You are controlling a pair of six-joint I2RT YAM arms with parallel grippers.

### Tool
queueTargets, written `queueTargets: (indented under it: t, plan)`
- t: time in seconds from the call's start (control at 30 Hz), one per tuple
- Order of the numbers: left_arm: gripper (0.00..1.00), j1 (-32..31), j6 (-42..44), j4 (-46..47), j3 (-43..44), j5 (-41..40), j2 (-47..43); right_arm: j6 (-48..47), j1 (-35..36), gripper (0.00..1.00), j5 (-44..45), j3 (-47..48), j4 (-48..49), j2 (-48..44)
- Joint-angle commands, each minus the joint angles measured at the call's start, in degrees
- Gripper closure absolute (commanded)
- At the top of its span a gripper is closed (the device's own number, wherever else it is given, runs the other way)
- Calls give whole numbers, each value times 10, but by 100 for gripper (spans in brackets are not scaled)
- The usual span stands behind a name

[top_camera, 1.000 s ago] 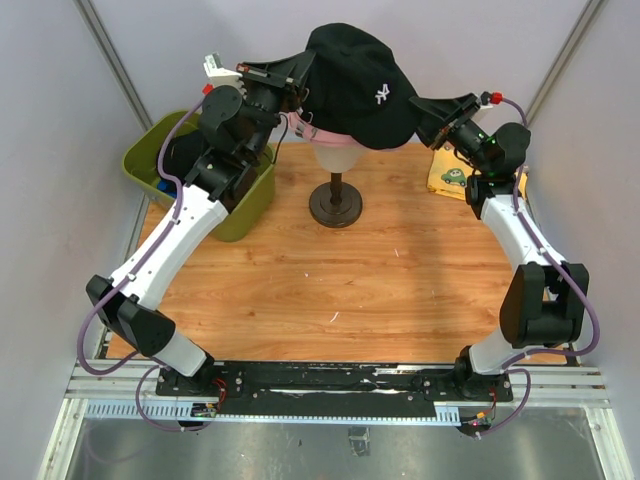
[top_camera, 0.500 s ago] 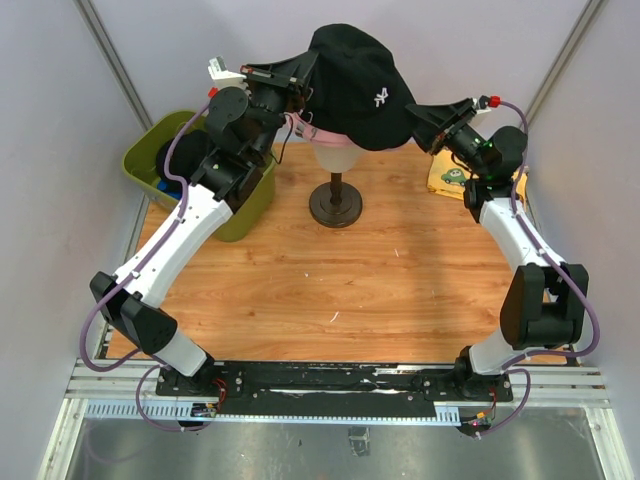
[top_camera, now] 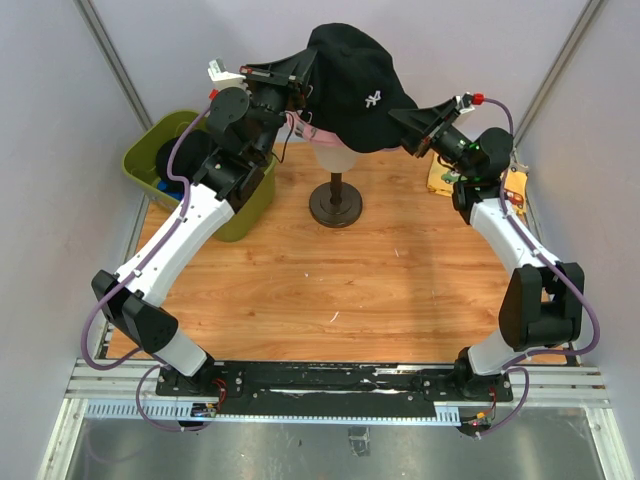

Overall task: Stack the hats
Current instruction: Stack the hat on the hat.

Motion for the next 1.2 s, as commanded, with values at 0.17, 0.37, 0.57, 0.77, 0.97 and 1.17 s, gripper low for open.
queueTargets:
  t: [0.17,0.37,0.57,0.77,0.97,1.17]
  plan:
    - [100,-5,18,4,-12,-21,-28,6,3,79,15,16,30,-19]
    - [99,6,46,-19,-8,11,-30,77,-19,85,25,52,71,-2]
    - [99,7,101,-50,20,14,-26,132,-44,86,30,83,88,11]
    - [100,9,158,-90,50,5,-28,194,-49,87,46,109,124,51]
    - [99,21,205,-150,104,24,-8,259,-49,86,57,147,144,95]
    - [99,34,247,-214,163,43,16,299,-56,86,55,172,149,123]
